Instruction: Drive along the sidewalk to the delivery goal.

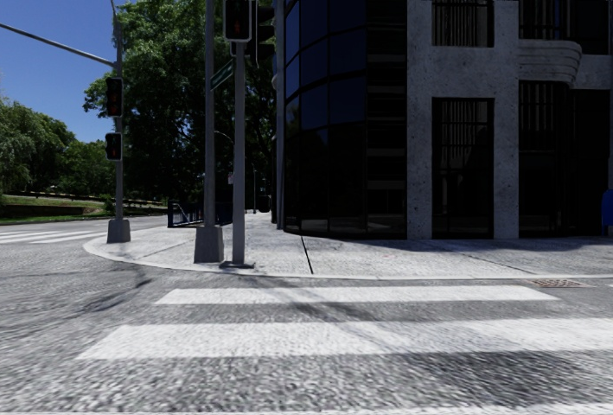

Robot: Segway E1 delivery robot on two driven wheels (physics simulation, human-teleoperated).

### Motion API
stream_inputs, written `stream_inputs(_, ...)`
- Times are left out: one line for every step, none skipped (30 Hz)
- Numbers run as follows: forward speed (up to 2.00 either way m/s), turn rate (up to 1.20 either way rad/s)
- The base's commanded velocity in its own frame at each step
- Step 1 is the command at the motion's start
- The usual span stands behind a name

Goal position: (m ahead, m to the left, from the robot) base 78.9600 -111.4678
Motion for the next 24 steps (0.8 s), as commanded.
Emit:
stream_inputs(2.0, 0.0)
stream_inputs(2.0, 0.0)
stream_inputs(2.0, 0.0)
stream_inputs(2.0, 0.0)
stream_inputs(2.0, 0.0)
stream_inputs(2.0, 0.0)
stream_inputs(2.0, 0.0)
stream_inputs(2.0, 0.0)
stream_inputs(2.0, 0.0)
stream_inputs(2.0, 0.0)
stream_inputs(2.0, 0.0)
stream_inputs(2.0, 0.0)
stream_inputs(2.0, 0.0)
stream_inputs(2.0, 0.0)
stream_inputs(2.0, -0.07)
stream_inputs(2.0, -0.88)
stream_inputs(2.0, -0.88)
stream_inputs(2.0, -1.05)
stream_inputs(2.0, -1.2)
stream_inputs(2.0, -1.2)
stream_inputs(2.0, -1.2)
stream_inputs(2.0, -1.11)
stream_inputs(2.0, -0.33)
stream_inputs(2.0, -0.11)
